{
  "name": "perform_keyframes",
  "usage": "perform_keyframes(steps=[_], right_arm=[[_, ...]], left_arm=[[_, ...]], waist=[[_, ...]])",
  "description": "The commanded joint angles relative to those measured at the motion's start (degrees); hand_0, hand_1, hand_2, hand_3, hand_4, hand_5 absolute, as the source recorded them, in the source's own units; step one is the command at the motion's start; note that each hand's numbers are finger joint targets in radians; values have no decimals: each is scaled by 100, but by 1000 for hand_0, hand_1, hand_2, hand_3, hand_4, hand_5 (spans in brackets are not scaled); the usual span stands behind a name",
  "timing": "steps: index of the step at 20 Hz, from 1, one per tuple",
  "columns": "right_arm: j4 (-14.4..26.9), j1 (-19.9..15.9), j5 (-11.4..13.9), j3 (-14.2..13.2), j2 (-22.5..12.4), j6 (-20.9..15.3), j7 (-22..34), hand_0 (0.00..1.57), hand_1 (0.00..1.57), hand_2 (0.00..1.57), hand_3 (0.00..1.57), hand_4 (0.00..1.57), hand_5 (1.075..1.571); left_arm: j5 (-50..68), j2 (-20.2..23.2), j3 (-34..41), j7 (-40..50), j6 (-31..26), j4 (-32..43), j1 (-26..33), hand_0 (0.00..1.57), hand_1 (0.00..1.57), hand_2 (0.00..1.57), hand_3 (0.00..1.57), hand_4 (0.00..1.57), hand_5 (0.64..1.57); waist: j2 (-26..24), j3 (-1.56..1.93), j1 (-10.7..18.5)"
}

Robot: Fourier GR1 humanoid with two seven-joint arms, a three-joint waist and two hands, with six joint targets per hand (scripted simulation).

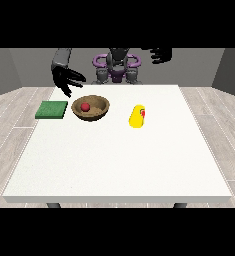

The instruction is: Pick the cup and pour the ball into the bowl, then pick the bowl and place it on the pad

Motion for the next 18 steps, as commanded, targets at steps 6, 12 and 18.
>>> perform_keyframes(steps=[6, 12, 18], right_arm=[[-430, 740, 46, 319, 557, 1, -83, 0, 0, 0, 0, 0, 1570], [-370, 806, 293, 621, 983, -173, -21, 0, 0, 0, 0, 0, 1570], [185, 491, 369, 356, 807, -250, -396, 0, 0, 0, 0, 0, 1570]], left_arm=[[2296, 1796, 1743, 555, -2683, 559, 302, 0, 0, 0, 0, 294, 1548], [2689, 2255, 2044, 857, -2953, 849, 397, 0, 0, 0, 0, 211, 1555], [2998, 2534, 2132, 1008, -3073, 666, 358, 0, 0, 0, 0, 181, 1563]], waist=[[-167, 49, -283], [-314, 59, -502], [-26, 61, -404]])
